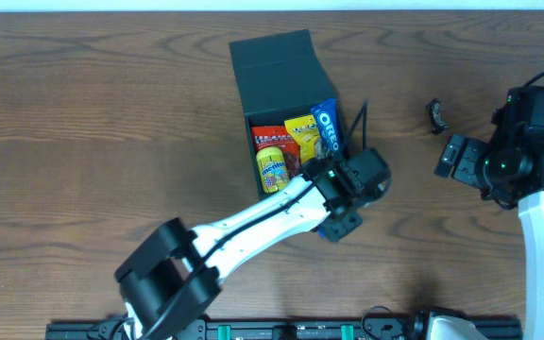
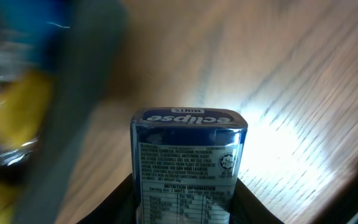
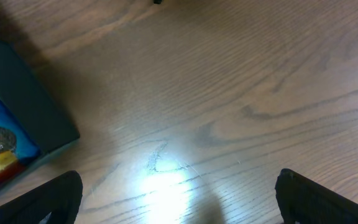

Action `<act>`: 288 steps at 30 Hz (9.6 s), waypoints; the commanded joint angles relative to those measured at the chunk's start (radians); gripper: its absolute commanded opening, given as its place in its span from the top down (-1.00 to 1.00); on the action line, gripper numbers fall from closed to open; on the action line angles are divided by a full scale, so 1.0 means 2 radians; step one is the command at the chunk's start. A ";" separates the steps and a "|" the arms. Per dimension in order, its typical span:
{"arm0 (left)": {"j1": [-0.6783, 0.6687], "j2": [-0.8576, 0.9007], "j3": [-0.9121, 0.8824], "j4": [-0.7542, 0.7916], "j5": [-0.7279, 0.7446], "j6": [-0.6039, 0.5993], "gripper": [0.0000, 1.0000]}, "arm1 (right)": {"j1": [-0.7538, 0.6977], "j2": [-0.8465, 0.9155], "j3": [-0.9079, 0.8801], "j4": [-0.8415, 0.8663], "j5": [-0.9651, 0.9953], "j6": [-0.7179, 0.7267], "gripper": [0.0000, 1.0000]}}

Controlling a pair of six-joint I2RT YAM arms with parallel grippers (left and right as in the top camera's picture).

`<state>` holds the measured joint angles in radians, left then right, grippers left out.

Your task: Pack container

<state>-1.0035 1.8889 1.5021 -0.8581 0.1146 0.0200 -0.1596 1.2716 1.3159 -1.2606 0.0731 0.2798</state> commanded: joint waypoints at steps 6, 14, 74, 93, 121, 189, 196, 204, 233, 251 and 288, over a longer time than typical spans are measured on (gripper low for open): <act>0.015 -0.040 0.075 -0.048 -0.142 -0.272 0.88 | -0.004 -0.001 -0.002 0.000 -0.002 -0.006 -0.99; 0.093 -0.039 0.108 -0.035 -0.106 -0.433 0.88 | -0.004 -0.001 -0.002 0.000 -0.007 -0.006 -0.99; 0.136 -0.136 0.109 -0.003 -0.078 -0.271 -0.90 | -0.004 0.031 -0.002 0.062 0.003 -0.010 -0.99; 0.136 -0.258 0.109 -0.192 -0.192 -0.253 -0.90 | -0.032 0.308 0.088 0.172 -0.077 -0.109 -0.98; 0.136 -0.257 0.109 -0.191 -0.192 -0.253 -0.90 | -0.022 0.526 0.235 0.175 -0.080 -0.135 -0.95; 0.136 -0.227 0.109 -0.188 -0.198 -0.246 -0.90 | -0.018 0.524 0.264 0.145 -0.076 -0.133 0.56; 0.136 -0.227 0.109 -0.188 -0.198 -0.245 -0.90 | -0.018 0.524 0.264 0.140 -0.076 -0.133 0.70; 0.136 -0.227 0.109 -0.192 -0.216 -0.244 -0.91 | -0.016 0.509 0.265 0.126 -0.088 -0.136 0.81; 0.269 -0.241 0.109 -0.266 -0.160 -0.275 -0.90 | 0.236 0.315 0.264 0.056 -0.154 -0.088 0.97; 0.312 -0.241 0.109 -0.276 -0.126 -0.258 -0.90 | 0.270 0.316 0.109 0.203 -0.246 -0.046 0.97; 0.578 -0.130 0.108 -0.151 0.286 -0.143 -0.90 | 0.264 0.147 0.150 0.085 0.001 -0.037 -0.98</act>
<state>0.1394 1.5307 1.7119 -1.1690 0.4610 -0.3199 0.3946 1.5642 1.6165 -1.0710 -0.0860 0.2165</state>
